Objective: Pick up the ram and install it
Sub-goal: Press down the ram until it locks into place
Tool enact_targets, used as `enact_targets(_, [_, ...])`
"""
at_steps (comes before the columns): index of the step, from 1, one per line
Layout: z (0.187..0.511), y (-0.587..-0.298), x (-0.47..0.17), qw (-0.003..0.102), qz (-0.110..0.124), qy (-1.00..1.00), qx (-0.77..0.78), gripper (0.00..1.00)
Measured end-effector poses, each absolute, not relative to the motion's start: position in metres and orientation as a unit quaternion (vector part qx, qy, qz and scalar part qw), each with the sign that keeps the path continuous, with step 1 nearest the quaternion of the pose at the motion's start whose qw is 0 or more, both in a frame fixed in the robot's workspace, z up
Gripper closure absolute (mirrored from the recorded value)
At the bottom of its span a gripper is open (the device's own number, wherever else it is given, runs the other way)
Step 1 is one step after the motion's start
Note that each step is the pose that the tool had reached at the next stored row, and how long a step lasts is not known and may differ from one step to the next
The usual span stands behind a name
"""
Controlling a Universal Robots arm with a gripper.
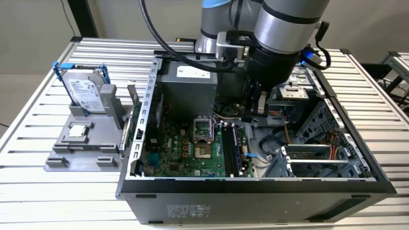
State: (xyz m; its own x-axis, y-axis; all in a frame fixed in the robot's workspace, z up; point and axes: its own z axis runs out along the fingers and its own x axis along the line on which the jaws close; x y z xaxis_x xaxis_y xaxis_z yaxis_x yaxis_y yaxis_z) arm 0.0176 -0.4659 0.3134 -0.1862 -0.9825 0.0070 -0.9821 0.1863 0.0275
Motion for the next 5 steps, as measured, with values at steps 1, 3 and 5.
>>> enact_targets(1, [0.3137, -0.4659, 0.0176, 0.012, -0.008, -0.770, 0.638, 1.00])
enact_targets(3, [0.3139, -0.4659, 0.0176, 0.011, -0.008, -0.770, 0.638, 1.00])
enact_targets(5, [0.3142, -0.4660, 0.0176, 0.012, -0.008, -0.770, 0.638, 1.00])
